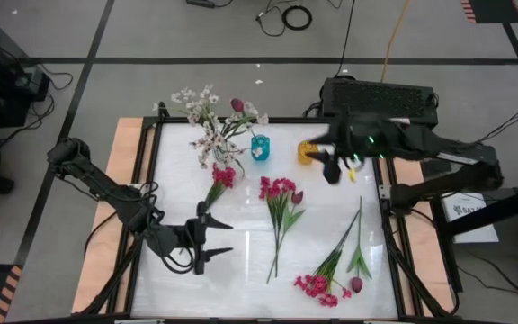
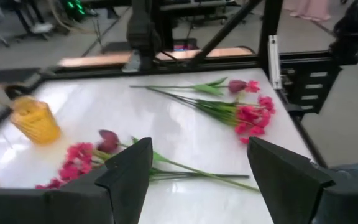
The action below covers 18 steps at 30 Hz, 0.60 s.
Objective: Sort flowers into vase by color
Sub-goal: Put the top red tulip into the blue vase
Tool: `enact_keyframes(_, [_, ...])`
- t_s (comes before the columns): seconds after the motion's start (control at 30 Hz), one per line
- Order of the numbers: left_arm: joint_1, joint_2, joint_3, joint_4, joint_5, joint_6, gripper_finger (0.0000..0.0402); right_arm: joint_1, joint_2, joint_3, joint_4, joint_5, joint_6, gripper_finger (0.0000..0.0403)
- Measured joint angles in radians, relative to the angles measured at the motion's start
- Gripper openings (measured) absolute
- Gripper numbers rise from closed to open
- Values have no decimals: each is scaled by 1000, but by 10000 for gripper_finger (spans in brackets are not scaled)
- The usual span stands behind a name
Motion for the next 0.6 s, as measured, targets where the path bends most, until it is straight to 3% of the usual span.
enact_keyframes(0.13, [0, 2, 0, -3, -6, -54, 269, 162, -80, -88, -71, 142, 165, 164])
enact_keyframes(0.27, [0, 5, 0, -18, -12, -120, 269, 327, -117, -217, -36, 188, 318, 164])
enact_keyframes(0.5, [-15, 62, 0, -104, -18, -286, 269, 533, -48, -477, 342, 308, 509, 164])
enact_keyframes(0.6, [-28, 111, 0, -174, -17, -391, 269, 575, 31, -519, 441, 350, 564, 164])
